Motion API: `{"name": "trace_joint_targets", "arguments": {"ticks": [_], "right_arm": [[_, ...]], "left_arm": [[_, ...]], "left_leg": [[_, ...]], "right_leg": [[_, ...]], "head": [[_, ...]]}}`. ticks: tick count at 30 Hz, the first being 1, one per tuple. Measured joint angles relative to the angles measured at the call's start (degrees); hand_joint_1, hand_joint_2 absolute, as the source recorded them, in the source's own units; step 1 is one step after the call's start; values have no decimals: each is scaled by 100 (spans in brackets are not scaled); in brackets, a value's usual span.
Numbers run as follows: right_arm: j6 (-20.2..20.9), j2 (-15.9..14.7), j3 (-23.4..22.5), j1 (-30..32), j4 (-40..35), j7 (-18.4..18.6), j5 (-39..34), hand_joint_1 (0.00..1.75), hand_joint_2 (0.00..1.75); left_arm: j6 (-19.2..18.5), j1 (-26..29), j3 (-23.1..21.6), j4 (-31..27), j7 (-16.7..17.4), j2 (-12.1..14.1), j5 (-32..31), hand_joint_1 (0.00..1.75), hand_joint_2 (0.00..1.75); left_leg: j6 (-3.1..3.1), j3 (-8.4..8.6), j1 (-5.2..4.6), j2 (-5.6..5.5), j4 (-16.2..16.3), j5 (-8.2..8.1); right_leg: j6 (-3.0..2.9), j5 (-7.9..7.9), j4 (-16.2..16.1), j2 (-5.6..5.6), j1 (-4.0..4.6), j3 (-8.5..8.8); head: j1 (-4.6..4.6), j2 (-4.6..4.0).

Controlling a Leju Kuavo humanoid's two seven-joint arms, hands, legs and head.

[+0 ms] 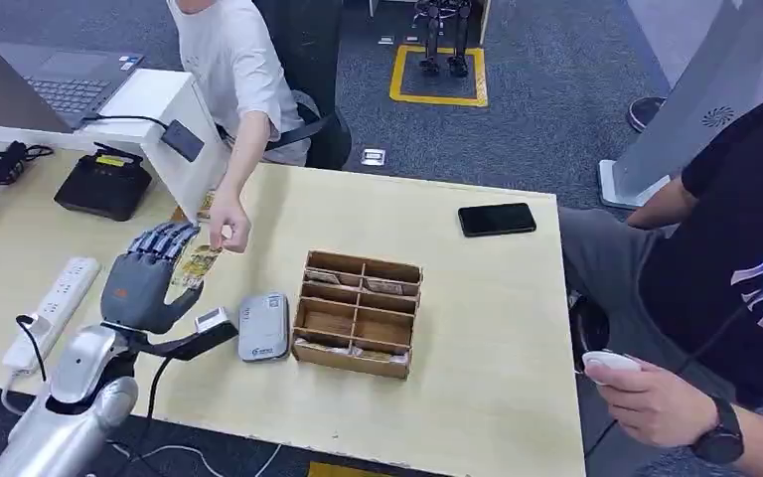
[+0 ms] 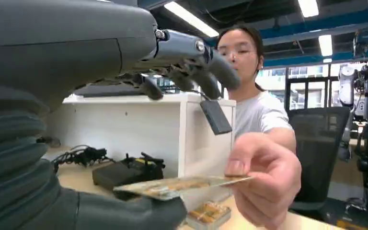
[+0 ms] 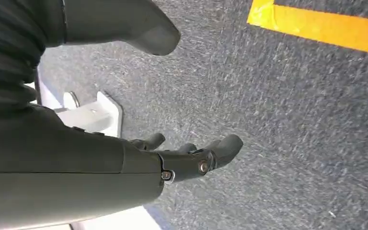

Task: Pass the card to the sensor for recognition and then transmit it.

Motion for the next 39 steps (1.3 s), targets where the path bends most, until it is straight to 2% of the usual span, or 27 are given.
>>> {"name": "trace_joint_targets", "arguments": {"ticks": [6,12,15,24,26,27,29,30,31,39], "right_arm": [[-109,-44,-33,10,31,2,-61,0,175],[-118,-59,-55,18,33,-33,-131,0,175],[-116,-63,-74,18,37,-39,-149,0,175],[-116,-63,-74,18,37,-39,-149,0,175],[-116,-63,-83,18,37,-46,-151,0,175],[-114,-63,-98,18,39,-59,-166,0,175],[-114,-63,-114,19,46,-92,-166,0,175],[-122,-63,-136,22,57,-118,-201,0,175],[-195,-61,-186,26,79,-105,-304,0,175],[-186,-61,-186,24,85,-135,-304,0,175]], "left_arm": [[85,220,79,-33,-50,-76,50,175,175],[114,232,155,-120,-129,-92,166,175,175],[83,282,175,-179,-280,-107,427,175,175],[83,285,177,-184,-298,-113,456,175,175],[83,299,183,-205,-388,-124,615,175,175],[94,333,197,-256,-601,-157,961,175,175],[90,379,278,-308,-719,-240,1211,175,175],[-364,407,326,-391,-966,-365,2306,175,175],[-1410,415,396,-645,-586,-754,3700,175,175],[-1407,399,466,-688,-553,-846,3847,175,175]], "left_leg": [[0,0,0,0,0,0],[0,2,0,0,0,0],[0,0,0,0,0,0],[0,0,0,0,0,0],[0,0,0,0,0,0],[0,-1,0,0,0,0],[0,0,0,0,0,0],[0,0,-1,-1,0,0],[1,0,-2,0,0,0],[0,1,-2,0,0,0]], "right_leg": [[0,0,0,0,0,0],[0,1,0,0,0,2],[0,0,0,0,0,0],[0,0,0,0,0,0],[0,0,0,-1,0,0],[0,0,0,-1,0,0],[0,0,0,-1,0,0],[0,0,0,-1,-1,1],[1,1,0,-1,-1,1],[0,1,0,-1,-2,0]], "head": [[2,0],[0,0],[0,0],[0,0],[0,0],[0,0],[0,0],[0,0],[2,0],[0,0]]}}
